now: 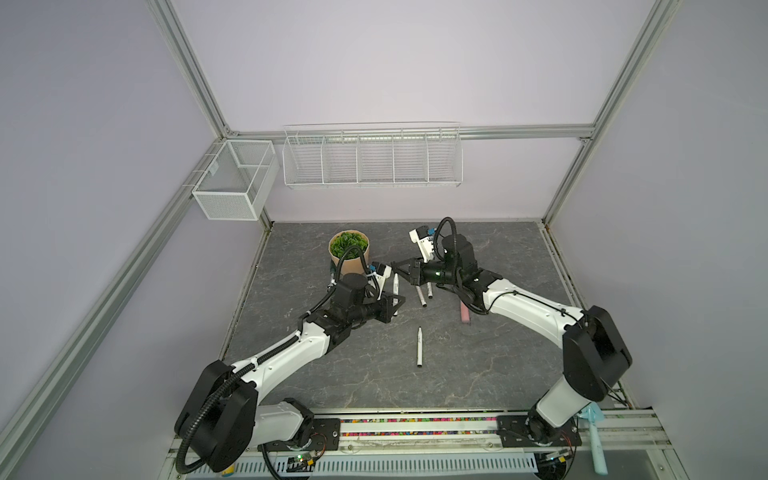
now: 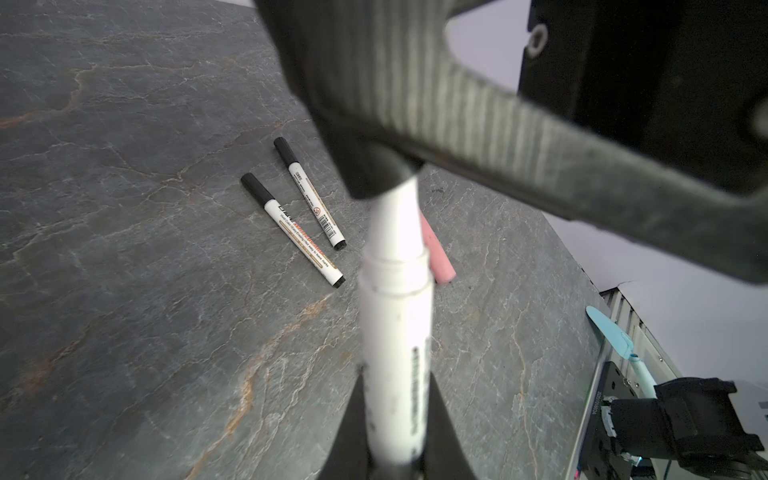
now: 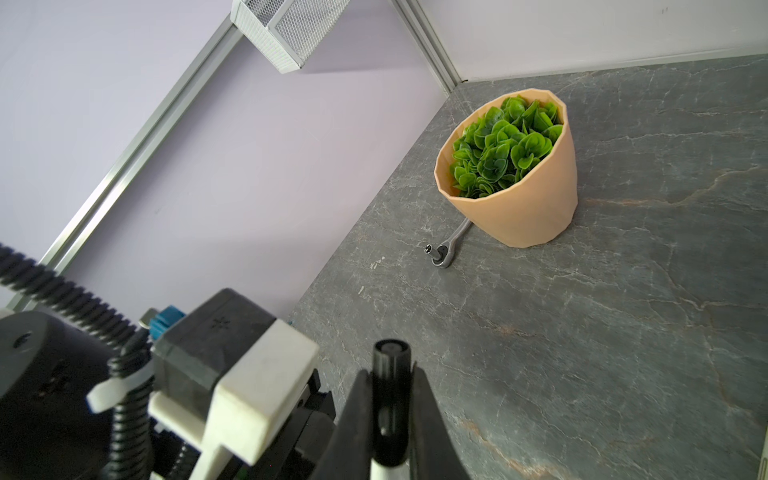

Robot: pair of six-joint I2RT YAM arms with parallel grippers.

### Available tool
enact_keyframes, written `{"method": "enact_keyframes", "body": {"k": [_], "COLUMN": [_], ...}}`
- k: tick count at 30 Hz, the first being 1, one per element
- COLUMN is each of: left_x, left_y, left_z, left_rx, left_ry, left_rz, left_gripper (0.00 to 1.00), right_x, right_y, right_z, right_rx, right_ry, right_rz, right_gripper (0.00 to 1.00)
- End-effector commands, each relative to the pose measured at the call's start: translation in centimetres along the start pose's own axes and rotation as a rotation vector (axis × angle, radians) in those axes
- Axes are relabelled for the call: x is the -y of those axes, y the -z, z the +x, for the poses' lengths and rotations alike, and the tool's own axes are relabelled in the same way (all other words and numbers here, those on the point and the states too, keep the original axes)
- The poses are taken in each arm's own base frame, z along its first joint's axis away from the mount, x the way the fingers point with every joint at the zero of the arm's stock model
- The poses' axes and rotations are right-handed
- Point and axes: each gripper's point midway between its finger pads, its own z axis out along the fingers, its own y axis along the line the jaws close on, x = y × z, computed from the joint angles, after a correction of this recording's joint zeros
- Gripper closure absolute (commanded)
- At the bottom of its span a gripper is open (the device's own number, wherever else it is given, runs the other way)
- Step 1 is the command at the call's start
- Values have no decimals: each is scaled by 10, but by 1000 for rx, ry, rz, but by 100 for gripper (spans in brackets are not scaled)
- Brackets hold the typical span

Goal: Insert the pens into the pen caps
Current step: 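Move the black cap in the right gripper above the upright white marker's tip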

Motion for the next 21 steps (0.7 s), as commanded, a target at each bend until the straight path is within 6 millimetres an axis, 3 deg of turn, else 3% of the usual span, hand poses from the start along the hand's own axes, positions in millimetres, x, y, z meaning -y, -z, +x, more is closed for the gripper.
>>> {"method": "enact_keyframes", "body": {"k": [1, 13, 21], "left_x": [5, 2, 4], "left_y": [3, 0, 5], "left_z": [-11, -14, -44], "left_rx": [40, 51, 169], "left_ry": [-16, 6, 54], "left_rz": [10, 3, 48], "left_gripper": [100, 100, 100], "right_x": [-7, -13, -15], "right_y": [9, 13, 19], "right_z": [-13, -1, 9], "right_rx": [26, 7, -4], "right_ry": [27, 10, 3], "right_rz": [-2, -32, -33], "right_gripper": [90, 90, 90]}}
